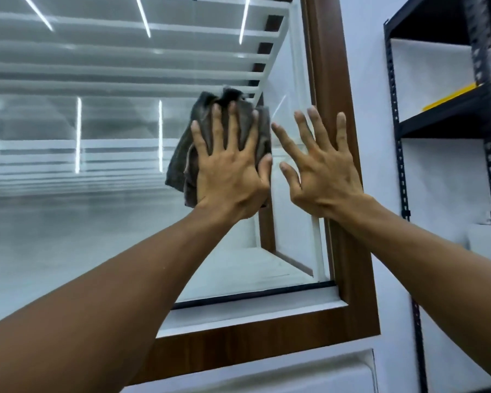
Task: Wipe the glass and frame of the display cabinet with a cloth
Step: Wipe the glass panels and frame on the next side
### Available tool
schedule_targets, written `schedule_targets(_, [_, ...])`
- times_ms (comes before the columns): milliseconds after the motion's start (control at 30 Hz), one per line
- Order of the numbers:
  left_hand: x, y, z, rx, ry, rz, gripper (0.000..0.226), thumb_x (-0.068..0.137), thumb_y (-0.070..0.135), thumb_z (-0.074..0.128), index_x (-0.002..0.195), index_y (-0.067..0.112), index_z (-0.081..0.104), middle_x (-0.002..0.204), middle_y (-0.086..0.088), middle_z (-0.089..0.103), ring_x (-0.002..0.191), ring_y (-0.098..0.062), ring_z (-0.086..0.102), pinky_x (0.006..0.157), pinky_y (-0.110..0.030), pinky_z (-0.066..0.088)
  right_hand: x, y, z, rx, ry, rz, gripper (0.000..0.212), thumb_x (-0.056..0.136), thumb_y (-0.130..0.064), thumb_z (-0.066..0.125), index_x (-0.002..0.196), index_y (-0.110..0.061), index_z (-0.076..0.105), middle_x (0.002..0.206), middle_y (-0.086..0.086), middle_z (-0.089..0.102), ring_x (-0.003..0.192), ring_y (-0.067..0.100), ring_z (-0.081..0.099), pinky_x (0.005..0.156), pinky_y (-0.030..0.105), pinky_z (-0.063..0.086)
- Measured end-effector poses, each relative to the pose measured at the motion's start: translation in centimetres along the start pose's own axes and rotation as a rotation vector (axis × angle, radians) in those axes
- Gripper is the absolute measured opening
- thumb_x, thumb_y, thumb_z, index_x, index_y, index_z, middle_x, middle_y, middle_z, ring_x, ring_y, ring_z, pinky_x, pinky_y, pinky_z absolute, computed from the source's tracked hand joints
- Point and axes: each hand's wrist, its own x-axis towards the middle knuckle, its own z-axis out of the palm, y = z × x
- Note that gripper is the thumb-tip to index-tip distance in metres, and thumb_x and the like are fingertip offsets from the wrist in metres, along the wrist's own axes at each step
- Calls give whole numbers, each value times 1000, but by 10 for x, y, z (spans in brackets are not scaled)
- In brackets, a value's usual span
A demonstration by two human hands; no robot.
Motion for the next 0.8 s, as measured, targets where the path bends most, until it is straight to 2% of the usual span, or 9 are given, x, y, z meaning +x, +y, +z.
schedule_targets(67, [5,11,4,39,-20,133,73,107,54,21,167,25,-6,174,-13,-13,160,-36,-14,125,-64,-10,-6,10,1,23,-10,42,69,101,-52,20,165,-27,9,172,17,1,160,29,-7,126,61,-2])
schedule_targets(100, [8,15,6,40,-26,143,73,107,54,23,167,26,-6,174,-12,-13,160,-35,-14,126,-63,-11,-10,15,1,51,-13,47,70,101,-49,21,165,-25,9,172,17,0,160,28,-8,127,58,-3])
schedule_targets(200, [14,38,9,-28,-15,-25,71,106,54,21,168,28,-5,174,-10,-14,160,-33,-16,125,-62,-14,-18,21,3,137,41,33,70,99,-38,26,165,-18,10,173,13,0,160,27,-6,129,54,-1])
schedule_targets(267, [15,59,14,-40,-10,-52,70,106,53,16,167,27,-7,174,-12,-15,160,-35,-17,125,-64,-13,-21,19,5,217,99,40,69,99,-31,26,164,-11,11,172,12,3,160,27,-1,130,51,0])
schedule_targets(400, [12,74,22,-16,-51,188,70,107,53,17,168,24,-4,175,-11,-10,160,-35,-14,126,-64,-7,-31,22,8,425,190,109,71,94,-14,33,161,-1,17,171,17,12,160,27,8,131,40,2])
schedule_targets(467, [8,72,25,-25,-47,234,72,107,53,18,168,21,-1,175,-10,-6,161,-33,-12,127,-61,-8,-37,24,8,442,191,129,71,92,-9,35,161,0,19,170,17,14,159,28,9,131,36,0])
schedule_targets(633, [-11,58,22,-82,3,229,67,107,48,22,168,22,9,176,-8,4,162,-29,-4,129,-58,-2,-41,-1,10,278,183,179,69,96,-20,31,162,-5,16,171,17,11,160,30,3,130,49,1])
schedule_targets(733, [-25,31,13,-63,25,206,67,105,48,30,167,26,17,175,-9,11,162,-31,2,128,-60,2,-44,-17,13,215,172,186,66,102,-30,28,163,-8,13,171,15,10,160,30,0,129,50,-3])
schedule_targets(800, [-33,11,6,-31,12,181,69,104,51,32,167,27,16,175,-9,8,162,-31,1,128,-60,0,-44,-23,12,179,133,206,67,104,-36,26,163,-8,10,172,15,7,160,29,-4,129,51,-5])
